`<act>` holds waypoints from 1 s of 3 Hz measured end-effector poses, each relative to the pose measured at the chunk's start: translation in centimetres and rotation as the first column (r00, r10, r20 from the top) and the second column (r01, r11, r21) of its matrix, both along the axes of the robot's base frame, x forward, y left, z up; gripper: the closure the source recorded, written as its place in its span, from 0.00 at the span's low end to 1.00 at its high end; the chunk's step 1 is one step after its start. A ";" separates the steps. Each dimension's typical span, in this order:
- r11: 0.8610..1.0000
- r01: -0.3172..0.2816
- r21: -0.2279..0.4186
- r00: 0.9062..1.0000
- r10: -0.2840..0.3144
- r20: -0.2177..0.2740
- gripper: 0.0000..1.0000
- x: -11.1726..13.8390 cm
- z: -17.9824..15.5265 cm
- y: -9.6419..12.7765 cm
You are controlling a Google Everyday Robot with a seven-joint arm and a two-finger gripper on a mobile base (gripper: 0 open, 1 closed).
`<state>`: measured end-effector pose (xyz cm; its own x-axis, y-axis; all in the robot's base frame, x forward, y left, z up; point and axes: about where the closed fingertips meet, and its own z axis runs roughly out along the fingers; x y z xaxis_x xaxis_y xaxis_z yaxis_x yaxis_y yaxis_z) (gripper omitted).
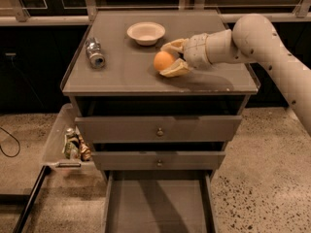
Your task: Pick orange from bottom drawer and place on counter
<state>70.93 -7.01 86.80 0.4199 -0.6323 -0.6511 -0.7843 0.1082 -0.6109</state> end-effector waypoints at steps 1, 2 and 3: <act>1.000 0.000 0.000 1.000 0.000 0.000 0.11 0.0 0.0 0.0; 1.000 0.000 0.000 1.000 0.000 0.000 0.00 0.0 0.0 0.0; 1.000 0.000 0.000 1.000 0.000 0.000 0.00 0.0 0.0 0.0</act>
Offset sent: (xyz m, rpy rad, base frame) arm 0.0000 0.0000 0.0000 0.0000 0.0000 0.0000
